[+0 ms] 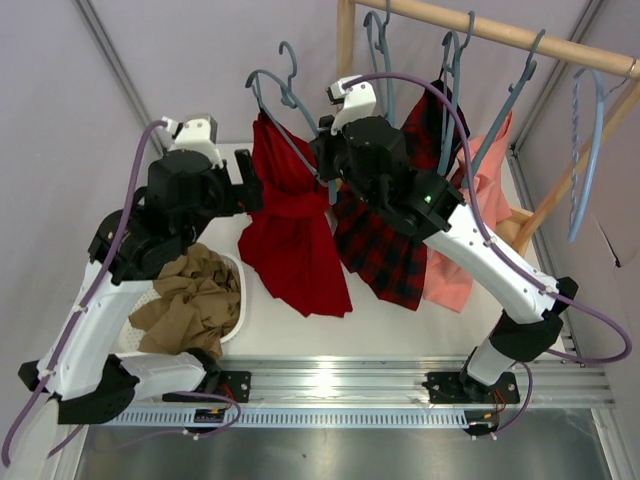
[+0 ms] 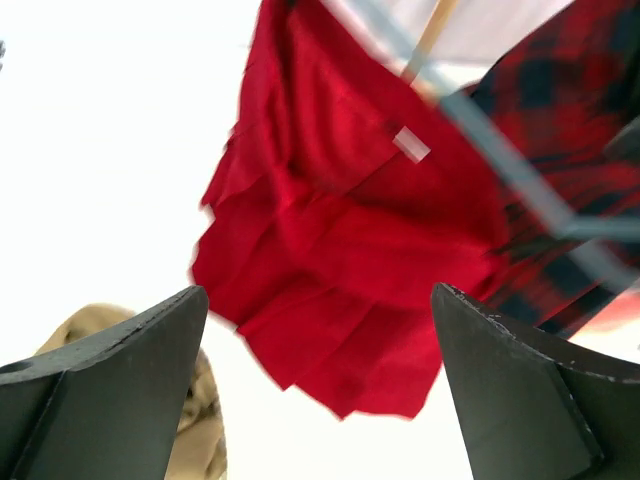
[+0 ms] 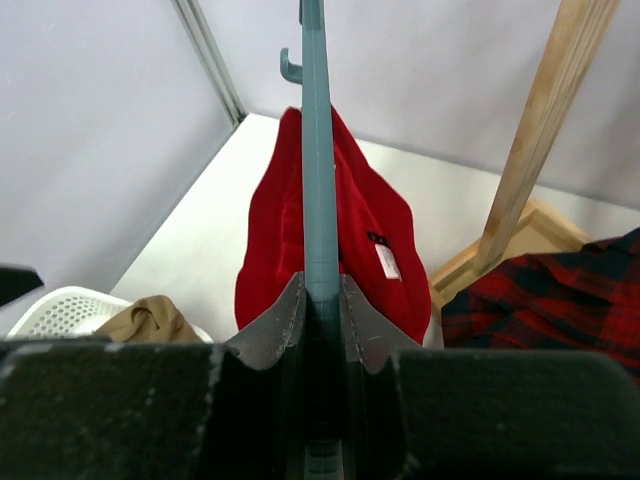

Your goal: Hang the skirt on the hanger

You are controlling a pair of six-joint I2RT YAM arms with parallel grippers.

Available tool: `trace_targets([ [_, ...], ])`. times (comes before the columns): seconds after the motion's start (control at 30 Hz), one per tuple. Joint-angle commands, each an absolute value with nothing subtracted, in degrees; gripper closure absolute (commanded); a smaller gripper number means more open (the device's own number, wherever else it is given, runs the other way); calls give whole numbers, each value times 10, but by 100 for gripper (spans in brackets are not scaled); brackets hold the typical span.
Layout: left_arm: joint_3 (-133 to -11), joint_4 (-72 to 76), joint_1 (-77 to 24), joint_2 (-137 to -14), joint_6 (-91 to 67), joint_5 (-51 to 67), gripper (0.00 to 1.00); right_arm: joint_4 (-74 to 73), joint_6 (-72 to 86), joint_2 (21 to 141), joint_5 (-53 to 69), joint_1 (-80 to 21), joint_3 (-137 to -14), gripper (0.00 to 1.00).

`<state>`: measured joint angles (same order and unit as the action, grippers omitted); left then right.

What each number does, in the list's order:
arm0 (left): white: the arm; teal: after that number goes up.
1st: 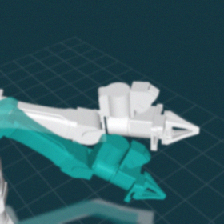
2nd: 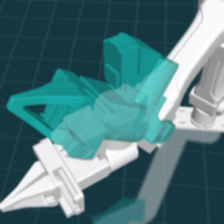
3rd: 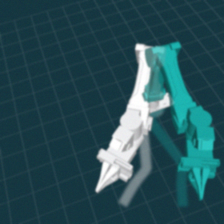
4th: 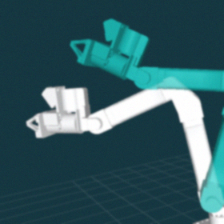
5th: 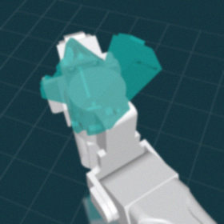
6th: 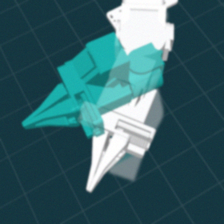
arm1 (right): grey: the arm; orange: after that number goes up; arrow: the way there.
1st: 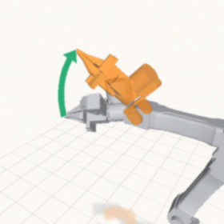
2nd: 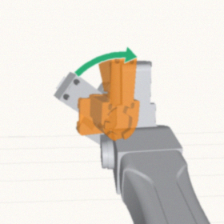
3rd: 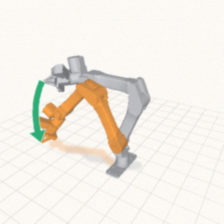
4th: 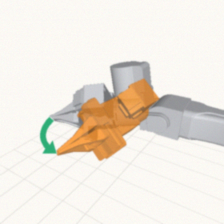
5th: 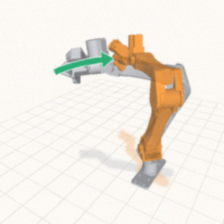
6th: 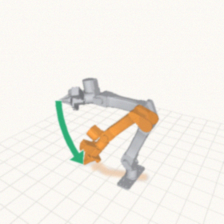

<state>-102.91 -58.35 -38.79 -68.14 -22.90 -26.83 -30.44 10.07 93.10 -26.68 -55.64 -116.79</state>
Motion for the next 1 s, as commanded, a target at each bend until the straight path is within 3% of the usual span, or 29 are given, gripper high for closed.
trace_targets([
  [0.0, -975, -599, -388, -672, -204, -285, 1, -265, 75, 932, -259, -554, -1251, 100],
  [0.17, -902, -543, -366, -657, -203, -257, 0, -327, 53, 943, -243, -553, -1319, 100],
  [0.4, -754, -375, -295, -597, -341, -199, 7, -286, 90, 881, -236, -554, -1209, 100],
  [0.7, -750, -289, -293, -641, -367, -226, 18, -244, 128, 843, -204, -555, -1121, 100],
  [0.83, -744, -287, -294, -664, -384, -224, 30, -243, 127, 842, -208, -555, -1123, 100],
  [0.97, -753, -310, -294, -676, -395, -227, 26, -243, 119, 844, -215, -555, -1129, 100],
])
